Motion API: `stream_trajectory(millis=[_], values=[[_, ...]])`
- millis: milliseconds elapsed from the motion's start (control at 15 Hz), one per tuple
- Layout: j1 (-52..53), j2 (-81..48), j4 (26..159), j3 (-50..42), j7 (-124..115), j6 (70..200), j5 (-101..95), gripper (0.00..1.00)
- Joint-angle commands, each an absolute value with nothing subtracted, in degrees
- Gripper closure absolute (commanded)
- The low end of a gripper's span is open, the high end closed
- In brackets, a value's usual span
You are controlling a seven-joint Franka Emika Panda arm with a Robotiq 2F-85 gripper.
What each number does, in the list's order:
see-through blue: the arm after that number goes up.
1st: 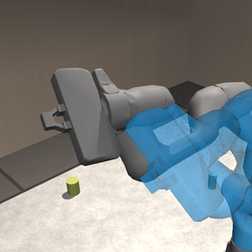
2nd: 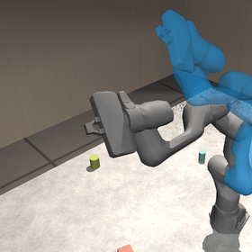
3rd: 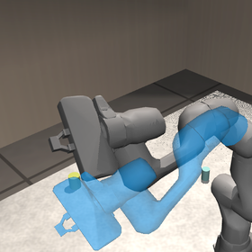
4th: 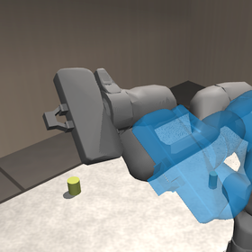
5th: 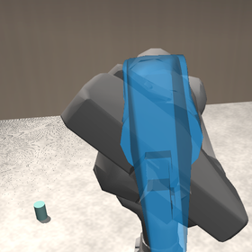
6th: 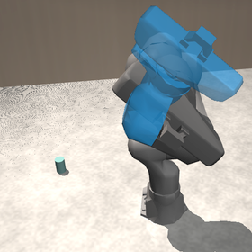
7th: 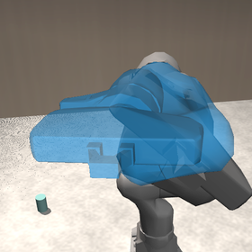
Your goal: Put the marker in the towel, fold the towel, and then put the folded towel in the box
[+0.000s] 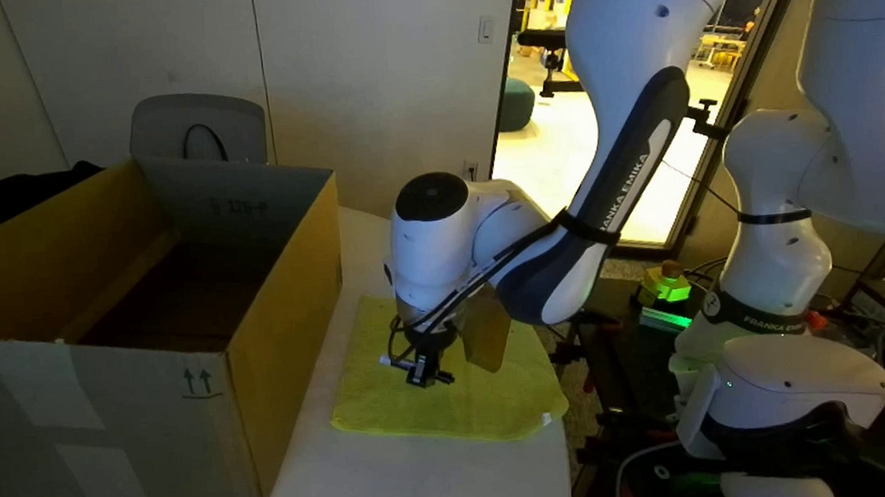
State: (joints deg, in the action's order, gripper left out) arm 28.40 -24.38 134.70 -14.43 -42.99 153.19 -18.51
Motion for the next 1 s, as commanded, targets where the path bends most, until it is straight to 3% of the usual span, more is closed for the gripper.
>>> stream_trajectory(millis=[0, 933], values=[[25.84, -24.19, 134.82, -15.56, -47.36, 151.53, -22.41, 0.94], [15.72, -32.67, 132.18, -10.74, -41.71, 152.72, -18.8, 0.94]])
